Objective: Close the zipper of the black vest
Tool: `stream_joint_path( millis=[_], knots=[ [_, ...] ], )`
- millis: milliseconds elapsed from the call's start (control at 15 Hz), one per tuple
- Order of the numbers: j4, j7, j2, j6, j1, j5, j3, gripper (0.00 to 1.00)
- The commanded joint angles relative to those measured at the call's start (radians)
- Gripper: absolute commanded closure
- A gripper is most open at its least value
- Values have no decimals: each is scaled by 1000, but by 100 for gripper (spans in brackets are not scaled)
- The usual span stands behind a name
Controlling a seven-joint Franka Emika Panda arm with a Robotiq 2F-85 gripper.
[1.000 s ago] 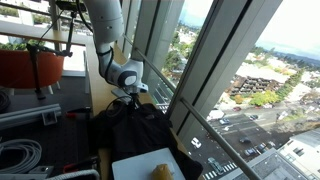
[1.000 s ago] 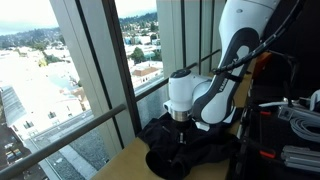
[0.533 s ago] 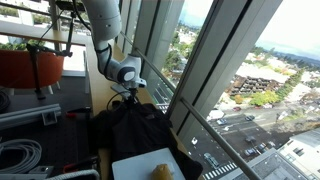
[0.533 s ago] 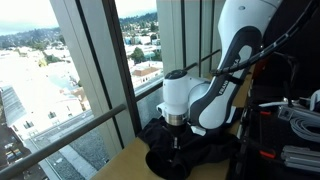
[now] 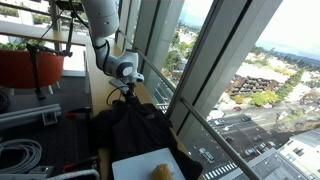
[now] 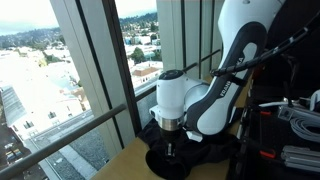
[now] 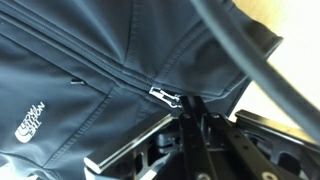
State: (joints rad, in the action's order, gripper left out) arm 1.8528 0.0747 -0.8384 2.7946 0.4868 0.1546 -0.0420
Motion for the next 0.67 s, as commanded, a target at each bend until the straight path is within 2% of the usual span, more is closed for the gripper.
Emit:
stream_joint_path(
  millis=[0,600],
  knots=[
    [-35,46,-8,-29,27,25,18,98],
    [-43,56,-7,-28,74,46,22,98]
  ],
)
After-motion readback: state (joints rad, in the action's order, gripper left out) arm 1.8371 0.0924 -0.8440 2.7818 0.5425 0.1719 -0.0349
